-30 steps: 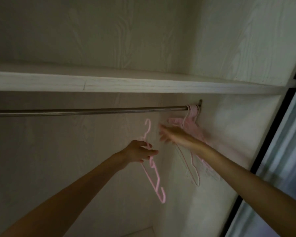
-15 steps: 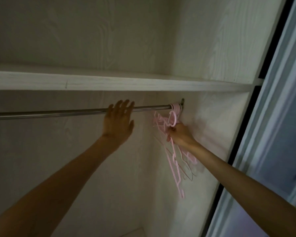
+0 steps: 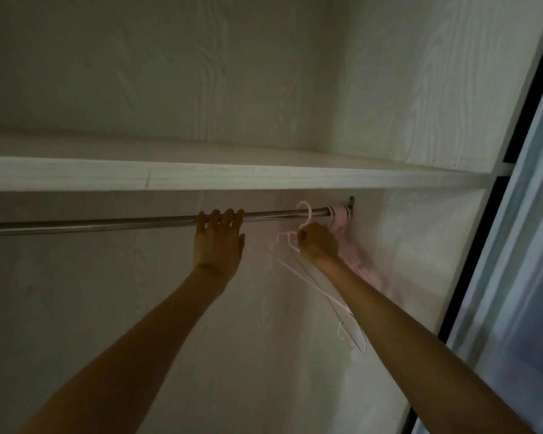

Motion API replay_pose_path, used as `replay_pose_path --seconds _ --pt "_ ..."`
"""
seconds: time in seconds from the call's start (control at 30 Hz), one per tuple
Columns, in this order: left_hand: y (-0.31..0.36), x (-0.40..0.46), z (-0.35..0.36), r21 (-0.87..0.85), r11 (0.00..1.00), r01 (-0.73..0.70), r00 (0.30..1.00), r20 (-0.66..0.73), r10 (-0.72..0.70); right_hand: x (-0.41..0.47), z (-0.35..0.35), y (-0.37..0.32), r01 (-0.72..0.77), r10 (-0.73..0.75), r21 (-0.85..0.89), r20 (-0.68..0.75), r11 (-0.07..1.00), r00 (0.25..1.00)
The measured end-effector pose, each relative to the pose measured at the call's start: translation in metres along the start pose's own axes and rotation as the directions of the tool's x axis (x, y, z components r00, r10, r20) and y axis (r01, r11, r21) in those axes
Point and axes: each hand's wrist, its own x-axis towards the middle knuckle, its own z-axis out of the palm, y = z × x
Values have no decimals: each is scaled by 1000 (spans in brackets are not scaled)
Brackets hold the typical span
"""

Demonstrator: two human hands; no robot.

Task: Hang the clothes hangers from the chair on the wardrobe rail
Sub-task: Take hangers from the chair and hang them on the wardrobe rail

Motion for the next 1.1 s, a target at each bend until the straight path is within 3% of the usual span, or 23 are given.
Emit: replay_pose_path --seconds 0.1,0.2,0.27,0.33,0.5,0.67,0.83,0.97,1.1 --pt "0 -1 0 13 1000 0 1000 11 -1 -5 6 5 23 -20 23 -119 999 993" --pt "0 0 2 18 1000 0 1000 0 0 -6 -3 8 253 -258 -61 -353 966 900" --pt "-1 0 3 22 1000 -8 1000 -5 8 -1 -6 8 403 -458 -236 -266 884 848" --pt "-2 -1 3 22 1000 -16 1000 -12 16 8 -3 11 465 -550 -382 -152 799 821" --pt "-3 -2 6 29 999 -25 1000 -17 26 21 -6 26 452 -589 -459 -215 765 779" --pt "-3 -2 7 54 998 -20 1000 -14 21 32 -13 53 317 -492 -485 -290 815 821" --pt "-1 -1 8 84 996 -6 1000 8 5 37 -26 65 308 -472 -467 -289 829 833" --pt "3 -1 6 87 996 19 998 53 -24 24 -31 64 374 -480 -392 -221 841 849" --pt "3 0 -4 99 994 39 985 165 -55 -24 -40 64 539 -606 -329 -152 776 780"
